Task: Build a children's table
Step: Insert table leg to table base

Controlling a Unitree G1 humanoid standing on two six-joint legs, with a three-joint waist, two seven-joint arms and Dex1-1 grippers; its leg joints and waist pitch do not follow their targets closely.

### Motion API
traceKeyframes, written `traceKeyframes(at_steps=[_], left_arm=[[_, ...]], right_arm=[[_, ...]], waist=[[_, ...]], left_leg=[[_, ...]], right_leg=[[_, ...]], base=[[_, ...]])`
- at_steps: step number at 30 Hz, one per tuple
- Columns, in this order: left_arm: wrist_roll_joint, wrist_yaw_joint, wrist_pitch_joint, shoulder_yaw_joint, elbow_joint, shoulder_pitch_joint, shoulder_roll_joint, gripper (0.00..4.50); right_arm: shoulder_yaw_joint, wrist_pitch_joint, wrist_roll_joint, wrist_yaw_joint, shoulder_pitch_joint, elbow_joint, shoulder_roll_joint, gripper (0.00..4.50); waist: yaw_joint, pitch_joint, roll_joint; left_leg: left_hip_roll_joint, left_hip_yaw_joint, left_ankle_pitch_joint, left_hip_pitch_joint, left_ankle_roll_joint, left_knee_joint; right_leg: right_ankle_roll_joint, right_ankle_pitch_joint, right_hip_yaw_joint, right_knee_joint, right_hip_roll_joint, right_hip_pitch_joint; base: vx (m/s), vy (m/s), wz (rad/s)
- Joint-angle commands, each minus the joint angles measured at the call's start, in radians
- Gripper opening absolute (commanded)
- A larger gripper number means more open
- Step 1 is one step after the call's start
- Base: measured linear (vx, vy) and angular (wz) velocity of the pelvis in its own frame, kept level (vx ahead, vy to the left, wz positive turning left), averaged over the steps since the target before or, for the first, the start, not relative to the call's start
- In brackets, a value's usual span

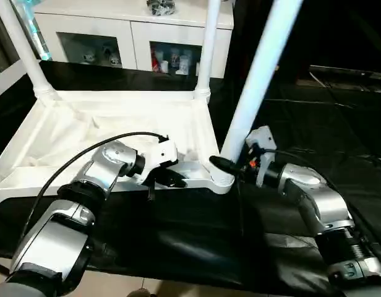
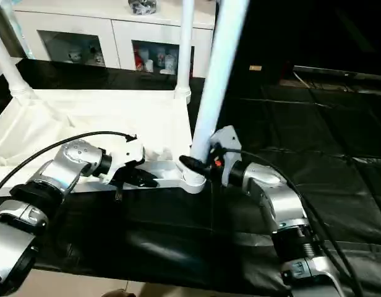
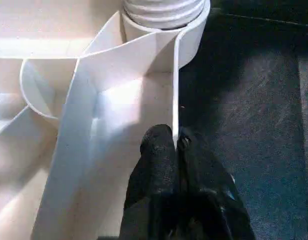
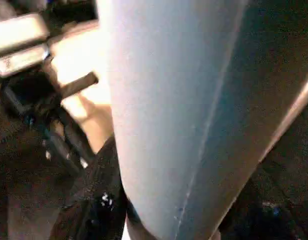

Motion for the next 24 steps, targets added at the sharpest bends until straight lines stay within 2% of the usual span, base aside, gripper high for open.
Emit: traceKeyframes(at_steps=[1, 5, 8, 10, 11, 14, 16, 17, 19, 22, 23, 24], left_arm=[[0.016, 0.008, 0.01, 0.008, 0.005, -0.009, 0.025, 0.0], [0.016, 0.013, 0.011, 0.013, 0.018, -0.02, 0.028, 0.0], [0.017, 0.014, 0.009, 0.013, 0.026, -0.026, 0.029, 0.0], [0.019, 0.017, 0.007, 0.014, 0.032, -0.031, 0.03, 0.0], [0.02, 0.019, 0.007, 0.014, 0.035, -0.033, 0.03, 0.0], [0.022, 0.023, 0.004, 0.014, 0.041, -0.038, 0.029, 0.0], [0.023, 0.024, 0.002, 0.013, 0.043, -0.04, 0.029, 0.0], [0.027, 0.027, -0.003, 0.011, 0.047, -0.043, 0.029, 0.0], [0.029, 0.027, -0.007, 0.01, 0.049, -0.045, 0.029, 0.0], [0.031, 0.027, -0.013, 0.008, 0.048, -0.045, 0.029, 0.0], [0.031, 0.026, -0.015, 0.008, 0.045, -0.043, 0.029, 0.0], [0.029, 0.023, -0.019, 0.008, 0.039, -0.039, 0.03, 0.0]], right_arm=[[-0.022, 0.016, 0.011, -0.022, 0.023, 0.025, 0.001, 1.91], [-0.015, -0.03, -0.013, -0.036, 0.1, 0.013, 0.018, 1.91], [-0.003, -0.053, -0.028, -0.039, 0.141, -0.001, 0.023, 1.91], [0.015, -0.084, -0.057, -0.052, 0.174, -0.012, 0.021, 1.91], [0.021, -0.095, -0.068, -0.058, 0.184, -0.015, 0.02, 1.91], [0.054, -0.127, -0.112, -0.066, 0.201, -0.02, 0.001, 1.91], [0.072, -0.139, -0.135, -0.063, 0.204, -0.02, -0.01, 1.91], [0.106, -0.151, -0.174, -0.047, 0.198, -0.02, -0.037, 1.91], [0.119, -0.149, -0.188, -0.034, 0.185, -0.015, -0.049, 1.91], [0.145, -0.152, -0.203, -0.001, 0.157, 0.009, -0.063, 1.91], [0.155, -0.157, -0.208, 0.012, 0.148, 0.02, -0.064, 1.91], [0.169, -0.166, -0.212, 0.033, 0.133, 0.042, -0.061, 1.91]], waist=[[0.015, -0.076, 0.017], [0.019, -0.075, 0.028], [0.02, -0.075, 0.029], [0.021, -0.074, 0.032], [0.022, -0.072, 0.038], [0.023, -0.071, 0.042], [0.022, -0.071, 0.044], [0.021, -0.07, 0.043], [0.02, -0.07, 0.042], [0.02, -0.066, 0.033], [0.02, -0.064, 0.036], [0.02, -0.064, 0.038]], left_leg=[[0.037, -0.013, -0.208, 0.022, -0.005, -0.069], [0.035, -0.014, -0.206, 0.019, -0.003, -0.069], [0.035, -0.015, -0.219, 0.02, -0.004, -0.069], [0.035, -0.015, -0.226, 0.02, -0.005, -0.07], [0.035, -0.016, -0.248, 0.021, -0.01, -0.071], [0.036, -0.018, -0.27, 0.022, -0.021, -0.075], [0.036, -0.018, -0.282, 0.024, -0.024, -0.076], [0.036, -0.019, -0.282, 0.024, -0.025, -0.077], [0.034, -0.017, -0.275, 0.023, -0.02, -0.076], [0.035, -0.016, -0.289, 0.025, -0.016, -0.078], [0.036, -0.017, -0.309, 0.027, -0.019, -0.08], [0.037, -0.018, -0.312, 0.028, -0.02, -0.081]], right_leg=[[-0.284, 0.019, 0.04, -0.065, -0.086, 0.058], [-0.279, 0.037, 0.039, -0.066, -0.086, 0.057], [-0.279, 0.024, 0.039, -0.067, -0.087, 0.058], [-0.275, 0.006, 0.039, -0.069, -0.085, 0.057], [-0.27, -0.026, 0.04, -0.073, -0.086, 0.055], [-0.26, -0.067, 0.04, -0.077, -0.086, 0.054], [-0.259, -0.075, 0.041, -0.078, -0.086, 0.054], [-0.257, -0.071, 0.041, -0.078, -0.085, 0.054], [-0.259, -0.059, 0.041, -0.076, -0.083, 0.055], [-0.255, -0.102, 0.042, -0.082, -0.086, 0.055], [-0.248, -0.153, 0.043, -0.086, -0.087, 0.053], [-0.246, -0.161, 0.043, -0.087, -0.088, 0.054]], base=[[0.0, 0.0, 0.0], [0.0, 0.0, 0.0], [0.0, 0.0, 0.0], [0.0, 0.0, 0.0], [0.0, 0.0, 0.0], [0.0, 0.0, 0.0], [0.0, 0.0, 0.0], [0.0, 0.0, 0.0], [0.0, 0.0, 0.0], [0.0, 0.0, 0.0], [0.0, 0.0, 0.0], [0.0, 0.0, 0.0]])
